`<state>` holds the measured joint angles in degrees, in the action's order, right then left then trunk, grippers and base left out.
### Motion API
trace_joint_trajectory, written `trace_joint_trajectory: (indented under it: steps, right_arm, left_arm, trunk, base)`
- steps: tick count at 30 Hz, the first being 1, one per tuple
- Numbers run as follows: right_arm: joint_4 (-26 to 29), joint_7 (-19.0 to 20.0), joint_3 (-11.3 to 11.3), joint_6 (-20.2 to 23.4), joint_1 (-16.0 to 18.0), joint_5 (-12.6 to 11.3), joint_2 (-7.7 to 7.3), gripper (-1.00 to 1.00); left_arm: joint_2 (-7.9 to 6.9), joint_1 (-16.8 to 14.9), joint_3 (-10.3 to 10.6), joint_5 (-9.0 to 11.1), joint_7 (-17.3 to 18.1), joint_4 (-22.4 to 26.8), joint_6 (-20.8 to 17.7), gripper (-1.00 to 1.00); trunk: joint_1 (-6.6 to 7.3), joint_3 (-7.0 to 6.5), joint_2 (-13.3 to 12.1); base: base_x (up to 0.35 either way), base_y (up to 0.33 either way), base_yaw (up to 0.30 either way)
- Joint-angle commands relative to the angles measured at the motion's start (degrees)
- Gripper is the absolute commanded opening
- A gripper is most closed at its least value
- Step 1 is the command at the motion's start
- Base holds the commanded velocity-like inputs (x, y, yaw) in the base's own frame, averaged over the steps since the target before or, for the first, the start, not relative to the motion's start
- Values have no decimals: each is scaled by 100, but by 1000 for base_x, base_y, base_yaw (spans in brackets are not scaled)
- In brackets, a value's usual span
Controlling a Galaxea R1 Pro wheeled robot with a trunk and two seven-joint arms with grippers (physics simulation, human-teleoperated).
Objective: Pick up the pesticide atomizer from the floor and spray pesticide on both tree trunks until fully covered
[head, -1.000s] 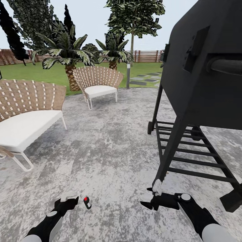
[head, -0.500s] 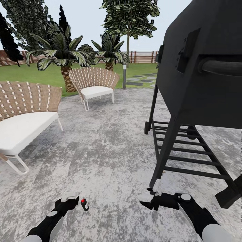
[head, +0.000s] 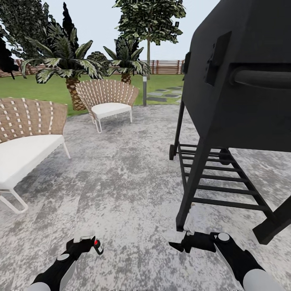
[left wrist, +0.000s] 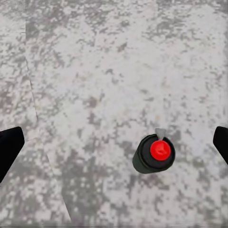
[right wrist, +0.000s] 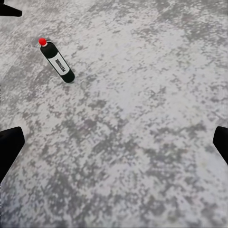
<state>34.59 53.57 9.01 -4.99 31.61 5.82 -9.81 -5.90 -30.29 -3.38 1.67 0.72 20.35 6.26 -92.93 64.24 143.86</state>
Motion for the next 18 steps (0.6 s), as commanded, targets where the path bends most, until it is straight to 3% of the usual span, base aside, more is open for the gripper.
trace_joint_trajectory:
  steps: [1, 10, 15, 18]
  right_arm:
    - [4, -4, 6, -53, 3, 51, -3, 100]
    - [4, -50, -66, -47, 3, 51, -3, 100]
    - [4, -244, -469, -46, 3, 51, -3, 100]
    - [4, -268, -555, -46, 3, 51, -3, 100]
  left_arm:
    - [1, -3, -9, 17, 8, -4, 17, 100]
    - [7, -3, -5, 17, 8, -4, 16, 100]
    - [10, -3, -5, 17, 8, -4, 16, 100]
    - [10, -3, -5, 17, 8, -4, 16, 100]
  trunk:
    - [-1, 27, 4]
    - [-24, 227, 16]
    - [-37, 338, 22]
    - [-45, 404, 26]
  base:
    - [0, 0, 0]
    - [0, 0, 0]
    - [0, 0, 0]
    - [0, 0, 0]
